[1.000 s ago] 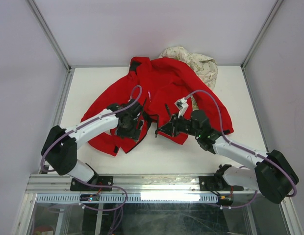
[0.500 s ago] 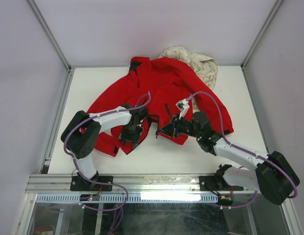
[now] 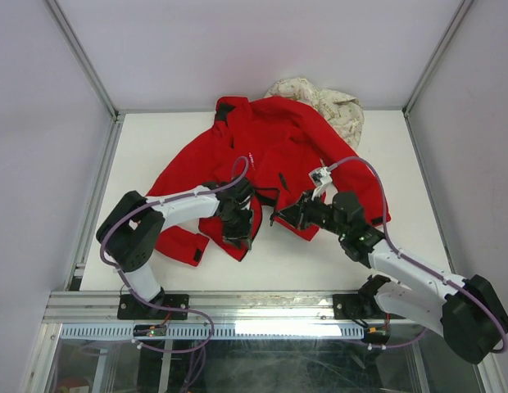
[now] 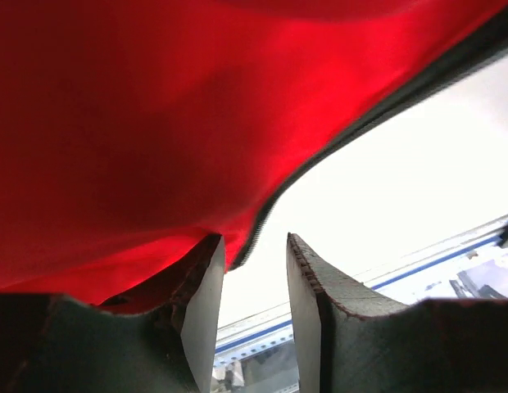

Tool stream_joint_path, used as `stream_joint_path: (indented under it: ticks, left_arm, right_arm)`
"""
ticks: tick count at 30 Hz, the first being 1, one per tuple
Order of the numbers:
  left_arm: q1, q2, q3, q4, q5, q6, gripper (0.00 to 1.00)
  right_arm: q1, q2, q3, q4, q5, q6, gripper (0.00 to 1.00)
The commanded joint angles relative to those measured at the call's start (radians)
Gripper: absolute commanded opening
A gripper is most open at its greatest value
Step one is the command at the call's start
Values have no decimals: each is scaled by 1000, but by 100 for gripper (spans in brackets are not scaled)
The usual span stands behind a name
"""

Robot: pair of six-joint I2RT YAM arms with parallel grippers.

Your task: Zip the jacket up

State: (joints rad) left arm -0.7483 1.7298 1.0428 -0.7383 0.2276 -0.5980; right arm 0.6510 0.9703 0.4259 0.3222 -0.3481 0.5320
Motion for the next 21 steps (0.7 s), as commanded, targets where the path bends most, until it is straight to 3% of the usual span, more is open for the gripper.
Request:
stream_joint_path:
  ticks: [1, 11, 21]
  left_arm:
    - [-25, -74, 51, 58, 28, -75, 38]
    - [-98, -92, 165, -258, -279, 158, 51]
    - [-102, 15, 123, -276, -295, 283, 50]
  right_arm:
    - [-8, -39, -4, 12, 40, -17, 0]
    - [-8, -73, -31, 1, 27, 4, 0]
    - [-8, -80, -55, 30, 16, 35, 0]
